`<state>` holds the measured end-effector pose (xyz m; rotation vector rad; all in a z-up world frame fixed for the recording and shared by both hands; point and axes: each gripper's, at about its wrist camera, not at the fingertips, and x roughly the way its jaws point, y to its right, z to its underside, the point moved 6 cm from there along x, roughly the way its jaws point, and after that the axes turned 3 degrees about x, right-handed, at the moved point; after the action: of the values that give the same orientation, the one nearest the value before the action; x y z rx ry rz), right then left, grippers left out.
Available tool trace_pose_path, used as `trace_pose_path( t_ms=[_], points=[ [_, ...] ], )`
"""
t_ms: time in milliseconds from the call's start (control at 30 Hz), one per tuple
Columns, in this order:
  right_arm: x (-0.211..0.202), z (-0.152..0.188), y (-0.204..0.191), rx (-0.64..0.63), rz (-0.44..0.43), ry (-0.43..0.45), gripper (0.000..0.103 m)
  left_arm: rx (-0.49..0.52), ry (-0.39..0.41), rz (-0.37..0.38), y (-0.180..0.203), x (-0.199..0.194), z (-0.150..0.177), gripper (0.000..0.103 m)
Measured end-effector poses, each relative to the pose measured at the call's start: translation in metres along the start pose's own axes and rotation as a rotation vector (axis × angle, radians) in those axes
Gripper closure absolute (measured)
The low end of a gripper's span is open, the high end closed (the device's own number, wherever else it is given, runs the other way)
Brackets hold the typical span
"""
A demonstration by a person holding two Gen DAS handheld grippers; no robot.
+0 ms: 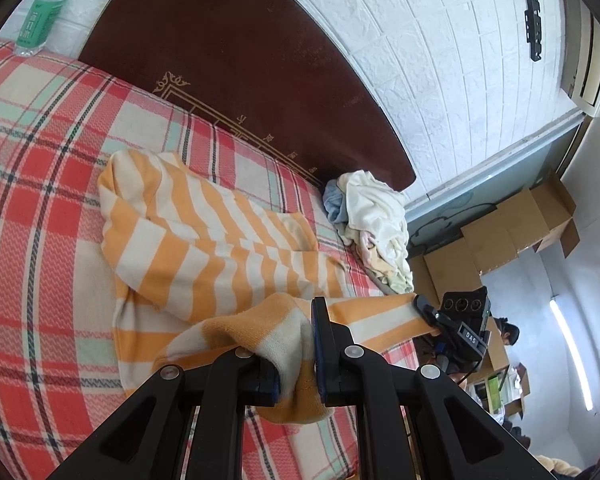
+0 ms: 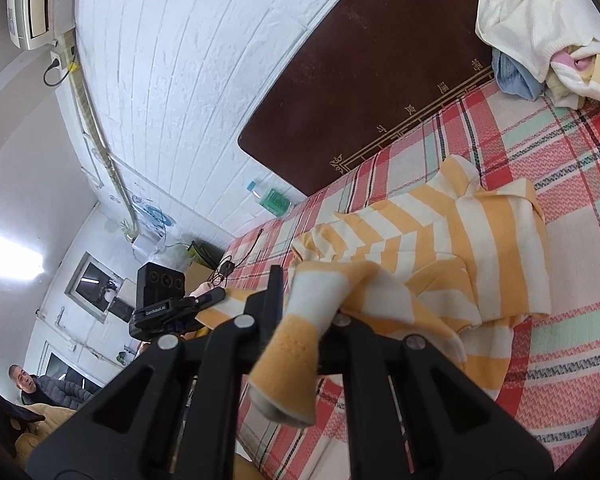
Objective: Fold clothes
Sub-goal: 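Lift the hem with both grippers and fold it toward the collar, then lay the held hem over the shirt body with both grippers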
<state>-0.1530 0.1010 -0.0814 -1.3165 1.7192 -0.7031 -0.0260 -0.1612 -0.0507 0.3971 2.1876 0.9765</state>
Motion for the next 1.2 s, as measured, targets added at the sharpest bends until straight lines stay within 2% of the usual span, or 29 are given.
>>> trace_pose_path(
  t_ms=[267,533,800,1200],
  points=[
    [0.011,-0.011,0.008,0.007,0.01,-0.013,0.093,0.017,0.001,-0.061,-0.007,0.009,-0.011,0.093],
    [0.025,-0.021,0.021,0.027,0.022,-0.014,0.093,0.08,0.015,-0.171,-0.01,0.024,-0.024,0.093],
    [0.035,-0.024,0.039,0.055,0.045,-0.019,0.093,0.131,0.007,-0.235,-0.009,0.042,-0.032,0.093],
    [0.042,-0.029,0.055,0.085,0.076,-0.013,0.093,0.163,0.012,-0.273,-0.011,0.052,-0.037,0.093]
  ],
)
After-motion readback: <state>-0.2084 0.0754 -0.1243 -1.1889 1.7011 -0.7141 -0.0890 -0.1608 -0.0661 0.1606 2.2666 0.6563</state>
